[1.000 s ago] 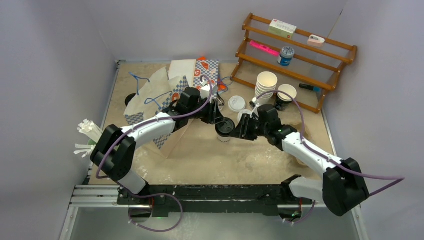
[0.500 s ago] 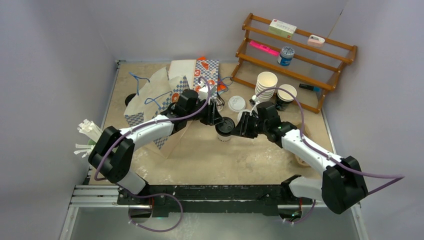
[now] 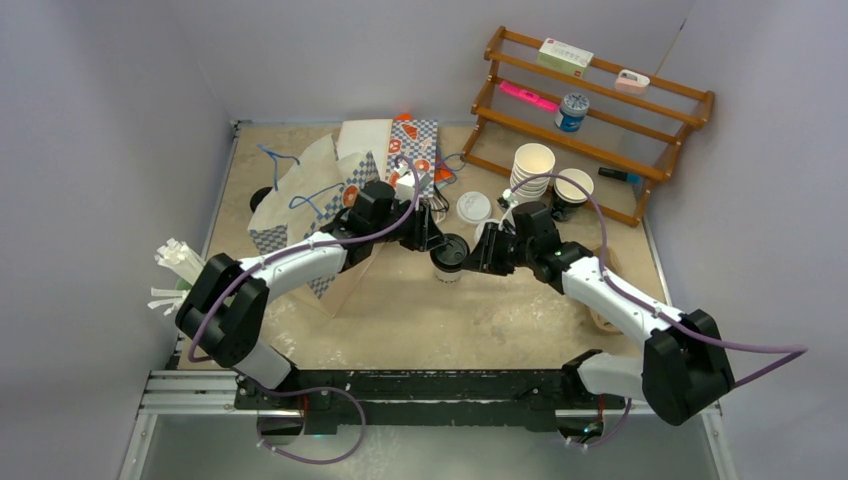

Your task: Pack the takeout coffee

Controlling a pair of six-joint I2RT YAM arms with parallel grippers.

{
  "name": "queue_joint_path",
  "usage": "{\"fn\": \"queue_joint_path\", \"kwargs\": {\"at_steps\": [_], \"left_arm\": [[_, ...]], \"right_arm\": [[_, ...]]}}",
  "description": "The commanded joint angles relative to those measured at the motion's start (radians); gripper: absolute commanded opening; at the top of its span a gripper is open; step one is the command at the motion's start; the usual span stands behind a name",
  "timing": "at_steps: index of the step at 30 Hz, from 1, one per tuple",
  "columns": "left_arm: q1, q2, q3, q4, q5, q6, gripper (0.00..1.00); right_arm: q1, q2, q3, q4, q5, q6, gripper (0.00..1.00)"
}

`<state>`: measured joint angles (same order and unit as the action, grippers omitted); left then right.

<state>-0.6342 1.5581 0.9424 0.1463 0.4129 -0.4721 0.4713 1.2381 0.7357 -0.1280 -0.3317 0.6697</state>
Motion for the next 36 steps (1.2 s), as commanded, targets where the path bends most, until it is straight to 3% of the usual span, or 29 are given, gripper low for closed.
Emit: {"fn": "queue_joint_path", "kwargs": {"at_steps": [1, 20, 36], "left_arm": [[-0.001, 0.009, -0.034, -0.020, 0.009, -0.020, 0.33], [-0.002, 0.056, -0.081, -0.016, 0.009, -0.042, 0.40], [-0.021, 0.102, -0.120, 0.022, 0.028, -0.058, 0.41]], "right_arm": [[0.002, 0.023, 0.020, 0.008, 0.050, -0.021, 0.32], [0.000, 0.049, -0.010, 0.021, 0.061, -0.028, 0.31], [-0.008, 0.067, -0.064, 0.050, 0.064, -0.029, 0.31]]}}
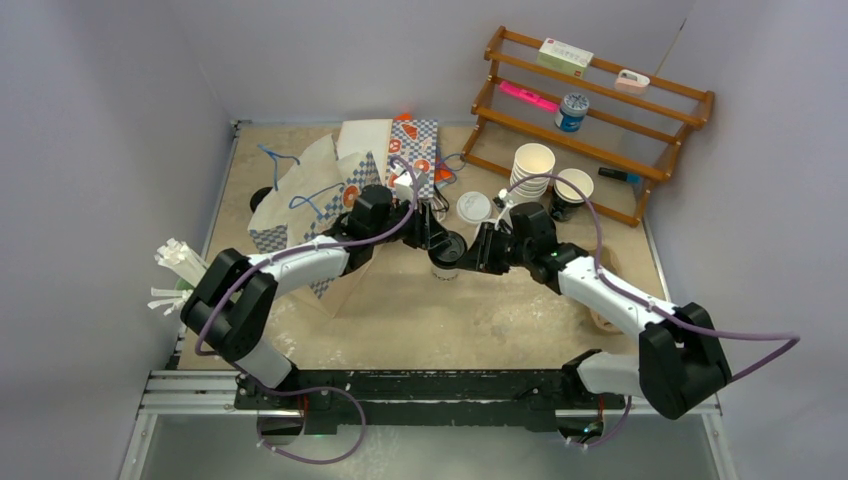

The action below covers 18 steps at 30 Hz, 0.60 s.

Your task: Pack the takeout coffee

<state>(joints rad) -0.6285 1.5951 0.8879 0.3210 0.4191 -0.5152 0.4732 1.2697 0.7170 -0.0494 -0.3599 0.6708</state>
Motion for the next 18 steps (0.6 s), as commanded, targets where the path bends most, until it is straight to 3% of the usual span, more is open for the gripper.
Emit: {"fn": "queue_joint_path", "kwargs": {"at_steps": [1, 18], "left_arm": [[-0.029, 0.064, -0.069, -0.152, 0.022, -0.015, 0.41], [-0.040, 0.090, -0.094, -0.182, 0.004, 0.000, 0.41]], "right_arm": [[-0.010, 0.034, -0.050, -0.026, 0.092, -0.028, 0.31], [-0.012, 0.080, -0.106, 0.017, 0.090, -0.015, 0.30]]}}
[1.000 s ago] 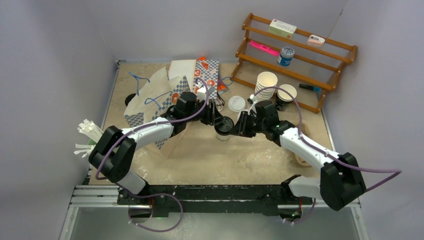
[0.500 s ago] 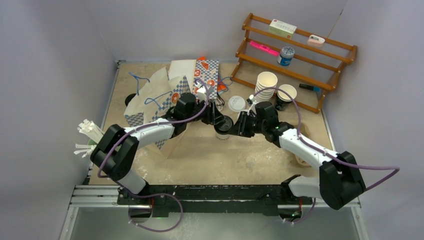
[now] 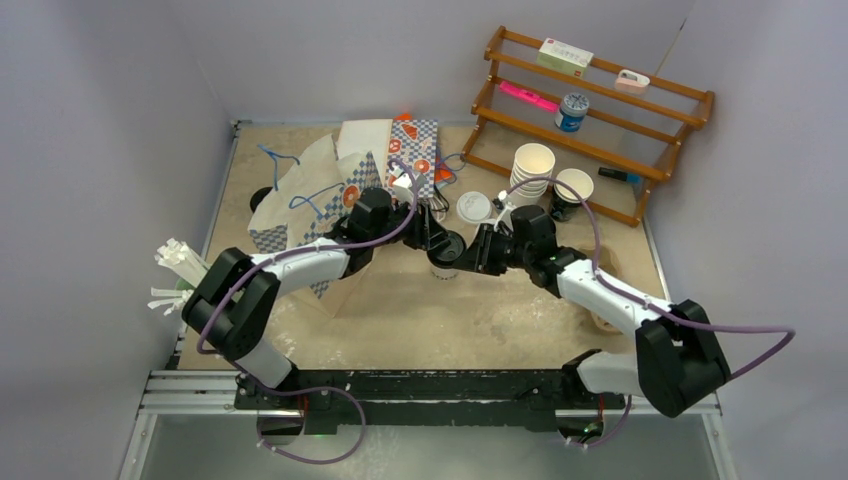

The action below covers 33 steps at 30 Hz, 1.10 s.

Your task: Pack the takeout coffee

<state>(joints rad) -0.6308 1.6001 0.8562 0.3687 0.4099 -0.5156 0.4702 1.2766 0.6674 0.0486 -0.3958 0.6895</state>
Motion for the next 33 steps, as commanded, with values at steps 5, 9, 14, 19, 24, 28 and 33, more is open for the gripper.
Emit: {"fn": "queue_joint_path", "kwargs": {"at_steps": [5, 9, 14, 19, 24, 28, 33], "left_arm": [[-0.045, 0.110, -0.056, -0.242, 0.017, 0.006, 0.41], [-0.051, 0.121, -0.053, -0.249, 0.013, 0.010, 0.41], [-0.061, 0.130, -0.054, -0.260, -0.002, 0.015, 0.41], [-0.074, 0.140, -0.070, -0.248, -0.009, 0.008, 0.41], [-0.078, 0.130, -0.061, -0.258, -0.020, 0.007, 0.41], [-0.078, 0.102, 0.037, -0.356, -0.056, 0.048, 0.41], [-0.078, 0.092, 0.241, -0.507, -0.099, 0.106, 0.45]], "right_arm": [[-0.009, 0.092, -0.068, -0.071, 0.132, -0.034, 0.30], [-0.009, 0.099, -0.079, -0.064, 0.135, -0.034, 0.30], [-0.012, 0.110, -0.098, -0.055, 0.138, -0.033, 0.30], [-0.011, 0.134, -0.125, -0.022, 0.127, -0.028, 0.30], [-0.011, 0.119, -0.115, -0.027, 0.105, -0.029, 0.28], [-0.012, 0.060, -0.048, -0.097, 0.102, -0.041, 0.30], [-0.011, 0.013, 0.067, -0.182, 0.108, -0.057, 0.32]]}}
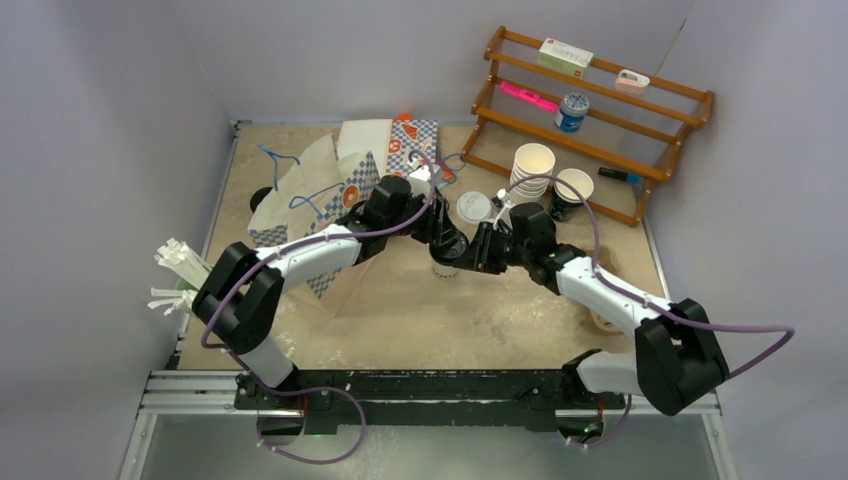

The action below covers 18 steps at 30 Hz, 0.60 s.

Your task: Pack the takeout coffee

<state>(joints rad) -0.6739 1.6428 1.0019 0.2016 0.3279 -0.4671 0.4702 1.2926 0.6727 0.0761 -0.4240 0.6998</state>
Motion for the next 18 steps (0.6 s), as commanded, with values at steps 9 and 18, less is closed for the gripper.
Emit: {"fn": "queue_joint_path", "kwargs": {"at_steps": [9, 18], "left_arm": [[-0.033, 0.037, 0.237, -0.420, -0.052, 0.086, 0.50], [-0.033, -0.046, 0.227, -0.395, -0.059, 0.078, 0.54]], "right_arm": [[-0.012, -0.030, 0.183, -0.287, 0.123, -0.111, 0.41], [-0.011, -0.085, 0.225, -0.348, 0.146, -0.201, 0.58]]}}
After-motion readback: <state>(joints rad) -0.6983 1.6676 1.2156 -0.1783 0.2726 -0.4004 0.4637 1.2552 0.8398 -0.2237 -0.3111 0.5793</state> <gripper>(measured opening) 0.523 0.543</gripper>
